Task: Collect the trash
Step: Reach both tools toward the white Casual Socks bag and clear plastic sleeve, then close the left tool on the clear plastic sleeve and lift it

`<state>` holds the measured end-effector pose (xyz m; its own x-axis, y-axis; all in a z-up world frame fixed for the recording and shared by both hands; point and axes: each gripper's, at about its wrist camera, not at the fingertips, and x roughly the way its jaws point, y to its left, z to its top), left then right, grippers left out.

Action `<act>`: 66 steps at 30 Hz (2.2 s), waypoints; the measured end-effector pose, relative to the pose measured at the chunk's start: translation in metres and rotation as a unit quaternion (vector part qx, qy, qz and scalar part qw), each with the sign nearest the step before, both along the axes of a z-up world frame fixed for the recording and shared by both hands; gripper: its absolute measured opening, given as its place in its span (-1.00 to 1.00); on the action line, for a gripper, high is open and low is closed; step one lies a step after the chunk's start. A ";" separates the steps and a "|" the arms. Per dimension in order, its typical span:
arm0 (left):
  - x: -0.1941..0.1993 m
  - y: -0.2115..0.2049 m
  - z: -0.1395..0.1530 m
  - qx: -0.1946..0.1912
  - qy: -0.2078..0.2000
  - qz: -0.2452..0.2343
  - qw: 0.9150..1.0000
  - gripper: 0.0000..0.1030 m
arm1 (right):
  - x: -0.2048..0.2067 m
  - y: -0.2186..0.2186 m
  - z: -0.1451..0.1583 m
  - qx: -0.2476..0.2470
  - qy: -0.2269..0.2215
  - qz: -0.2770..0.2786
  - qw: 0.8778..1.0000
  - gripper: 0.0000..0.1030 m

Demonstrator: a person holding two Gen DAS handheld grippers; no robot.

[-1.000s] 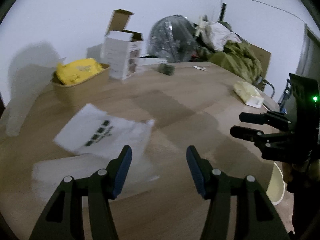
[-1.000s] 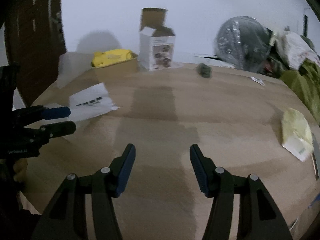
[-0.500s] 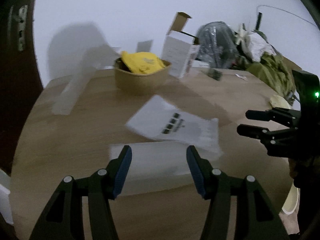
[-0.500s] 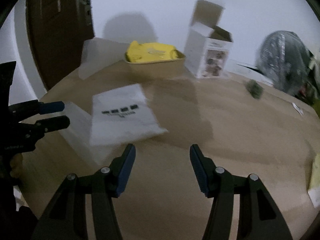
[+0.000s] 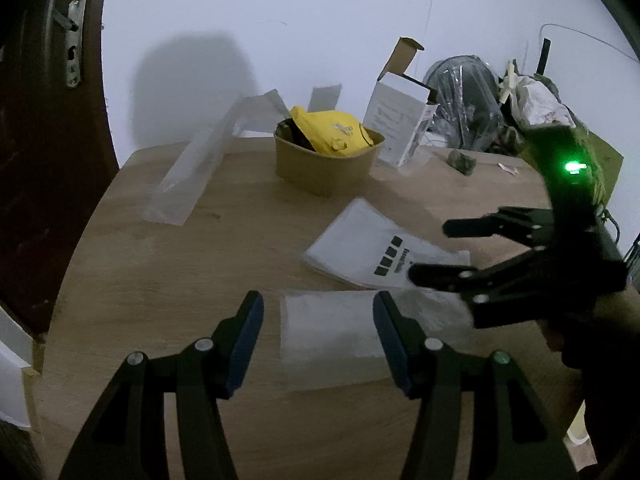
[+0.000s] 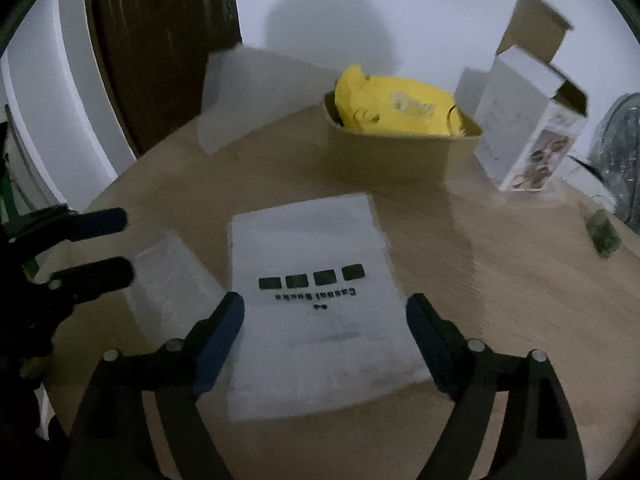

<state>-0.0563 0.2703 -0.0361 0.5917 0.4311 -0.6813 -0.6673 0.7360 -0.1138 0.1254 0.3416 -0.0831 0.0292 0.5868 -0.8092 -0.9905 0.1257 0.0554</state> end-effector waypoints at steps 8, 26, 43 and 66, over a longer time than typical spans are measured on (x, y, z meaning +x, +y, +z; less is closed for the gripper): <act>0.005 0.006 -0.003 -0.003 0.018 0.004 1.000 0.15 | 0.003 0.016 -0.026 -0.042 -0.007 0.000 0.999 0.61; -0.008 -0.014 -0.001 -0.025 0.028 0.016 0.999 0.17 | 0.006 0.010 -0.029 -0.031 -0.013 0.036 0.999 0.59; 0.015 -0.030 -0.034 -0.118 0.013 0.034 0.992 0.63 | 0.018 -0.004 -0.023 -0.020 -0.011 0.014 1.000 0.61; 0.038 -0.024 -0.033 -0.037 0.054 -0.027 0.997 -0.43 | 0.027 0.015 -0.002 0.010 -0.009 -0.024 1.000 0.91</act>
<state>-0.0184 0.2464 -0.0686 0.5340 0.3464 -0.7713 -0.6385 0.7632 -0.0993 0.1521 0.3569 -0.0849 0.0730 0.6011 -0.7959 -0.9842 0.1723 0.0398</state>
